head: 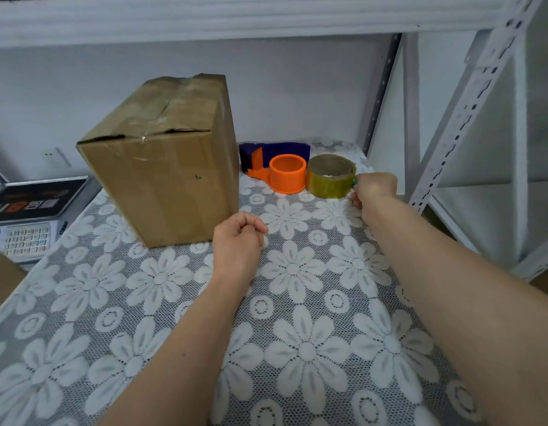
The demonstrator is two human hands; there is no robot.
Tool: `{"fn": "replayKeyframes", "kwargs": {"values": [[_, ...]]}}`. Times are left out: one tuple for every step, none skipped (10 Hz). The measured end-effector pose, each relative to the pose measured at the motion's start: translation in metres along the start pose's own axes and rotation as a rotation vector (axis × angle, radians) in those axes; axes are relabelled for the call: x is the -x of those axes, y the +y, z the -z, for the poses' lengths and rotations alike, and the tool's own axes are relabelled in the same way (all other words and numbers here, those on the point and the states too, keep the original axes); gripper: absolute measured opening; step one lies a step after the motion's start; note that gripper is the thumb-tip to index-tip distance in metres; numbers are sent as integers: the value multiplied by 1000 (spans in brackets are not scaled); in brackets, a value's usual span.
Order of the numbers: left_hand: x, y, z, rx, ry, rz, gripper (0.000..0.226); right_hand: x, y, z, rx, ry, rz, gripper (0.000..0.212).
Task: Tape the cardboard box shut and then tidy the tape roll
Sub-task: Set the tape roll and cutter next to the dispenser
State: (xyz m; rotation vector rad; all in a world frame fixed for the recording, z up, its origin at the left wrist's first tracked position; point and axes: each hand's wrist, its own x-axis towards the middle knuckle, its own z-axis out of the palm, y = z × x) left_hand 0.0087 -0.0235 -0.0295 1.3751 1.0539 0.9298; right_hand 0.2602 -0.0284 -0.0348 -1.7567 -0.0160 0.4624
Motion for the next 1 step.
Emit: {"fn": "replayKeyframes", "kwargs": {"values": [[-1,0,0,0,7,9,38,23,3,8,-51,-53,-5,28]]}}
